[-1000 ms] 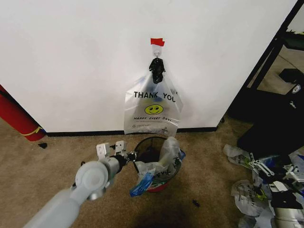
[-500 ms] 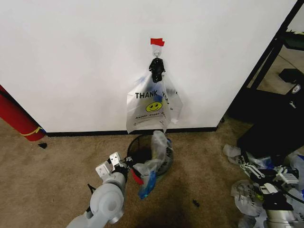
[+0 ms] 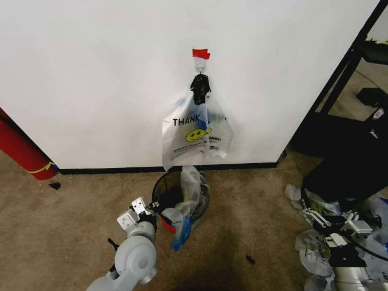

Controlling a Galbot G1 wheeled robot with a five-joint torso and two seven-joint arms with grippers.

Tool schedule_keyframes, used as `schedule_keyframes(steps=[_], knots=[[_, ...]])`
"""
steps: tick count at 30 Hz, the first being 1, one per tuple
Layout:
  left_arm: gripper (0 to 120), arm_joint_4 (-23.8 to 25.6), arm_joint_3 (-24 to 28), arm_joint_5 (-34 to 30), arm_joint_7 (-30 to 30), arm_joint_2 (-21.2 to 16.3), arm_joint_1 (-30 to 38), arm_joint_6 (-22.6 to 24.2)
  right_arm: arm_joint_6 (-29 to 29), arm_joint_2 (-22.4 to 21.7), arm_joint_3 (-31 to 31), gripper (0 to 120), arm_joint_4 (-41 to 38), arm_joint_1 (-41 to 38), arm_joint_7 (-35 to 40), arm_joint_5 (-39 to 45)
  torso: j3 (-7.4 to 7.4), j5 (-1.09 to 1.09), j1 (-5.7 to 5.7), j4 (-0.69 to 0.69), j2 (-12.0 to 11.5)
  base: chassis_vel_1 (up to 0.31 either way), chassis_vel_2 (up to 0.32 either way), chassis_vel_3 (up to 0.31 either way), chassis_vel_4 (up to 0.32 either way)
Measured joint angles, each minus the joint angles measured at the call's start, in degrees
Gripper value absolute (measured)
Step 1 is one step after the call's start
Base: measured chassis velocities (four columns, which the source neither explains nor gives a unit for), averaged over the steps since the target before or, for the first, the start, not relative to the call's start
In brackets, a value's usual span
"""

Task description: Pick up the garbage bag from the wall and place it over the trash bin.

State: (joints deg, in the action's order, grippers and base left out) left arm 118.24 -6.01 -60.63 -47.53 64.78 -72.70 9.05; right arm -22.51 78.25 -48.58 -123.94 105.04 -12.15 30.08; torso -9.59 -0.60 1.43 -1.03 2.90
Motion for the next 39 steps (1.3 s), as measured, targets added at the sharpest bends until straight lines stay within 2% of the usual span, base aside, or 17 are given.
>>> schedule_keyframes(steps=[4,7,14,15,18,21,22,25,29,33,39], knots=[[21,1.77,-0.58,-0.47,0.66,-0.71,-0.22,0.92,0.37,0.11,-0.21,100,-0.34,0.52,0.78,0.24,-0.01,-0.03,0.01,-0.02,0.0,0.0,0.0,0.0,0.0],[27,3.07,-1.17,-0.47,0.76,-1.19,-0.2,1.54,0.89,0.34,-0.04,100,-0.39,0.66,1.13,0.27,-0.01,0.0,0.01,-0.02,0.0,0.0,0.0,0.0,0.0],[57,9.22,-4.39,-0.23,1.96,-4.55,-1.36,3.35,3.44,1.66,0.08,100,-1.84,0.97,1.86,1.17,-0.01,-0.01,0.01,-0.01,0.0,0.0,0.0,0.0,0.0],[57,9.22,-4.39,-0.23,1.96,-4.55,-1.36,3.35,3.44,1.66,0.08,100,-1.84,0.97,1.86,1.17,-0.01,-0.01,0.01,-0.01,0.0,0.0,0.0,0.0,0.0],[70,11.63,-5.55,-0.16,2.56,-5.87,-1.55,3.6,3.68,2.37,0.19,100,-1.86,0.72,2.13,1.64,-0.01,-0.01,0.01,-0.01,0.0,0.0,0.0,0.0,0.0],[81,15.0,-6.83,4.29,4.23,-7.33,-2.77,2.2,4.74,3.19,1.09,100,-1.36,0.59,2.23,2.74,-0.01,-0.02,0.01,-0.02,0.0,0.0,0.0,0.0,0.0],[81,15.0,-6.83,4.29,4.23,-7.33,-2.77,2.2,4.74,3.19,1.09,100,-1.36,0.59,2.23,2.74,-0.01,-0.02,0.01,-0.02,0.0,0.0,0.0,0.0,0.0],[95,19.35,-8.25,9.94,8.31,-11.17,-5.12,1.39,6.21,5.39,3.08,100,-0.18,-0.08,2.76,2.26,0.0,0.0,0.0,-0.01,0.0,0.0,0.0,0.0,0.0],[100,20.75,-7.08,12.86,10.76,-14.4,-5.62,1.25,5.92,7.48,4.67,100,-0.08,-1.63,4.02,0.52,0.0,0.0,0.01,0.0,0.0,0.0,0.0,0.0,0.0],[100,20.81,-6.35,13.87,11.98,-14.71,-4.82,2.21,4.61,7.83,4.66,100,-0.95,-1.42,4.25,-0.24,0.0,-0.01,0.01,0.0,0.0,0.0,0.0,0.0,0.0],[100,18.86,-4.29,19.66,16.42,-14.43,-4.39,3.74,0.53,7.89,4.12,100,0.3,0.59,3.32,-1.11,0.0,-0.02,0.01,-0.02,0.0,0.0,0.0,0.0,0.0]])
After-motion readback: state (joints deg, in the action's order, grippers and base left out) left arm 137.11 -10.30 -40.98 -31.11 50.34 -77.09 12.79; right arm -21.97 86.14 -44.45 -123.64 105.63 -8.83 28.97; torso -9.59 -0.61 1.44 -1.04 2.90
